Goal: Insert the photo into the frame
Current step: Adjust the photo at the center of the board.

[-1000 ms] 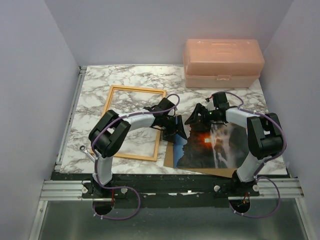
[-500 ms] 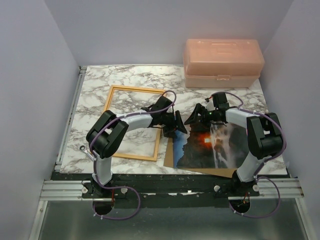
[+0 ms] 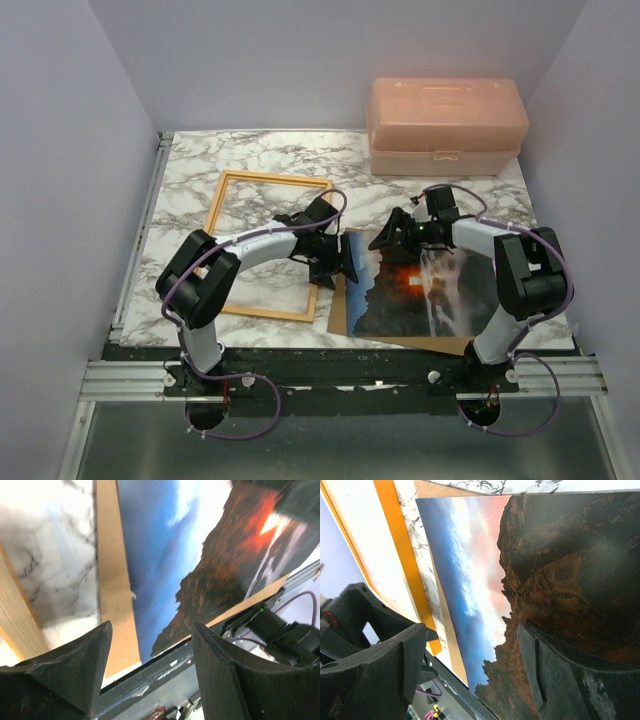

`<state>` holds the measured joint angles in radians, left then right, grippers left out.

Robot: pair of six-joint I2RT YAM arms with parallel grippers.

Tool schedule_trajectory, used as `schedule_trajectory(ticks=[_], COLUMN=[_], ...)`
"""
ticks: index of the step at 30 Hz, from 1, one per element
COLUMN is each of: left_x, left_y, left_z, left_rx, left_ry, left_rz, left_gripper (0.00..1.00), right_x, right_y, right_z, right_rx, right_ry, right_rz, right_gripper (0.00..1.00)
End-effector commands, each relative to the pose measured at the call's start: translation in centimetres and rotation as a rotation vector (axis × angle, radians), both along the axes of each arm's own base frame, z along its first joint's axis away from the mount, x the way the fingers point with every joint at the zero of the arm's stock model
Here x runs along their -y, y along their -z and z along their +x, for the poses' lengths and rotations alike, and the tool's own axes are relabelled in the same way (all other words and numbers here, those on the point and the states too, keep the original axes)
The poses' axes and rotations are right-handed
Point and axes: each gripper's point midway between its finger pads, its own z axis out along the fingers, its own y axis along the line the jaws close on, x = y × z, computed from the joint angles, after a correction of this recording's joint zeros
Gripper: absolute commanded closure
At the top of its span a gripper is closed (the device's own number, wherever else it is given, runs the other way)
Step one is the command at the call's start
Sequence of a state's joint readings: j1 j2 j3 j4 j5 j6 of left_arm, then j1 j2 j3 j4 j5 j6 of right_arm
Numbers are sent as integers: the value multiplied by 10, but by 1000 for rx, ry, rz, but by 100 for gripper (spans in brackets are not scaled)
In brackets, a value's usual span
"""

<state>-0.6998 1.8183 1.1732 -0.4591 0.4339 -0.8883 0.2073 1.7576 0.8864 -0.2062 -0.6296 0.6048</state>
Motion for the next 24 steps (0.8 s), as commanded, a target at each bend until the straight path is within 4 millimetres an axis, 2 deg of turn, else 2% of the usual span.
schedule_trajectory(ticks=[1,6,12,16,24], left_x=[-4,4,14,18,22], left_y=[-6,-7,-4,5,22], left_z=[-42,-80,-108,-116,-119], left_rx=[-67,-118,-179,-211,-246], left_ry=[63,114,132,125,86], left_rz=[-63,-130,-201,-214,-207], left_gripper=[34,35,38,42,43], right_x=[48,44,40,37,36], right_y=[78,76,79,81,85], right_z=[-83,-97,-112,-121,-127], right_rx=[-291,-321,-357,-380,-397], right_ry=[-13,-1,21,28,5], right_rz=[-285,-252,-205,-177,-164], right_gripper=[17,17,18,18,18])
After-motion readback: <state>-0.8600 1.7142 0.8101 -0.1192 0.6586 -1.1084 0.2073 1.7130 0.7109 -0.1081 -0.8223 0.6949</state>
